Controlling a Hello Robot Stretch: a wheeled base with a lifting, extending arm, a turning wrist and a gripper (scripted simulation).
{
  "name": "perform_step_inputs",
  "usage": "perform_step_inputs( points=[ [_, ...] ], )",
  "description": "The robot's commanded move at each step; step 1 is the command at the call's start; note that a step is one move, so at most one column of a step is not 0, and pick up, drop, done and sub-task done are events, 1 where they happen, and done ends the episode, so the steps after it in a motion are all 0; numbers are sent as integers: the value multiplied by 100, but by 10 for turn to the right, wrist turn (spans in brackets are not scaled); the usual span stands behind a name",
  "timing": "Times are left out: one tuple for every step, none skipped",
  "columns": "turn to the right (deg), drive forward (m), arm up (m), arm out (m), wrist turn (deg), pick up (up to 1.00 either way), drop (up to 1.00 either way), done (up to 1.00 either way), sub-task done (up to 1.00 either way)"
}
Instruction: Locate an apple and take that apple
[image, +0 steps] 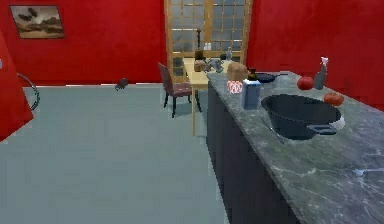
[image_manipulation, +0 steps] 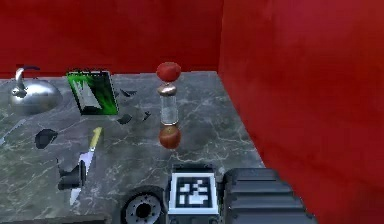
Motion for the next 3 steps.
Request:
perform_step_inputs(
  points=[
    [0,0,0,22,0,0,0,0,0],
    [0,0,0,0,450,0,0,0,0],
    [0,0,0,0,450,0,0,0,0]
  ],
)
